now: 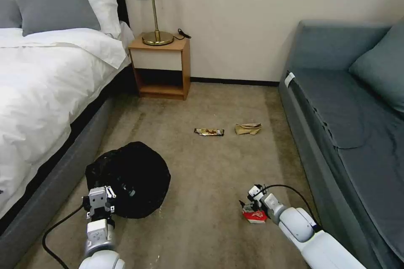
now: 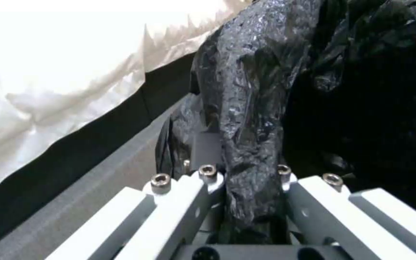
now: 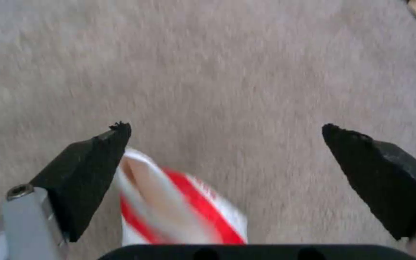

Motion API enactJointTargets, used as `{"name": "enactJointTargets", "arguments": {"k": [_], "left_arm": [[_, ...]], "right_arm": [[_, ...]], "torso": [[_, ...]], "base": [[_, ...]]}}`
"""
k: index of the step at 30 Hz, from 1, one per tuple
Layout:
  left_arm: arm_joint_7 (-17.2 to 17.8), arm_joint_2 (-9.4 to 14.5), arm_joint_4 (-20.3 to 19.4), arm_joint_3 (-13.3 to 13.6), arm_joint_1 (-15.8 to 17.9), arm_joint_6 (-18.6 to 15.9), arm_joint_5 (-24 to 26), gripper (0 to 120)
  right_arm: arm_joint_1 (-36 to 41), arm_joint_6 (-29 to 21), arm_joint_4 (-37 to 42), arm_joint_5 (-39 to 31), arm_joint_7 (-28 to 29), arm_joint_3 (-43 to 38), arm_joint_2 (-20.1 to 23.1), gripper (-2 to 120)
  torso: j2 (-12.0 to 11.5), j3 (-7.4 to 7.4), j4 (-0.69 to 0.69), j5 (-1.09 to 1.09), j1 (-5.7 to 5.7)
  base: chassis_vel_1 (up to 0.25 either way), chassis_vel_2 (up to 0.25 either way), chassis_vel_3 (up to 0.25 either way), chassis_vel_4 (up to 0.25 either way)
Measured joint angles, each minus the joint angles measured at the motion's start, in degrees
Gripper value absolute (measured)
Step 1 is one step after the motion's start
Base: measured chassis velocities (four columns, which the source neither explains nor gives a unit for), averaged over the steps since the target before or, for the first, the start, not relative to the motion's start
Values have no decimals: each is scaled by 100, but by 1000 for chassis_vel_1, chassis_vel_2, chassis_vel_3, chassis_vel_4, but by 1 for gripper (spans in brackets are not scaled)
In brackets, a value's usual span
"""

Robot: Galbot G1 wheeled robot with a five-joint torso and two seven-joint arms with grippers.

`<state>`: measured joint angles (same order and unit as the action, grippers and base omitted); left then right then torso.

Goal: Pick up the trash bin, then pick up the garbage on the floor and place it into the trash bin.

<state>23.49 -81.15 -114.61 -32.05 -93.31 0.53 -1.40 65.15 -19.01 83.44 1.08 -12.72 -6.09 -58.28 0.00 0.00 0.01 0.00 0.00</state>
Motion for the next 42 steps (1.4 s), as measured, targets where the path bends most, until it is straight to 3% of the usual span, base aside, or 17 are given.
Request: {"name": "enactJointTargets", "arguments": {"k": [11, 22, 42], "left_arm": [[6, -49, -90, 22, -126, 108, -38, 4], [10, -101, -68, 20, -253, 265, -99, 4], [18, -115, -102, -17, -436, 423, -104, 4]], "right_arm": [[132, 154, -324, 145, -32, -239, 9, 100], [553, 98, 242, 71, -73, -236, -11, 100], [688, 134, 59, 373, -110, -202, -92, 100]], "torso": [[0, 0, 0, -1, 0], [0, 0, -1, -2, 0], [0, 0, -1, 0, 0]], "base": [[0, 0, 0, 0], [0, 0, 0, 0], [0, 0, 0, 0]]}}
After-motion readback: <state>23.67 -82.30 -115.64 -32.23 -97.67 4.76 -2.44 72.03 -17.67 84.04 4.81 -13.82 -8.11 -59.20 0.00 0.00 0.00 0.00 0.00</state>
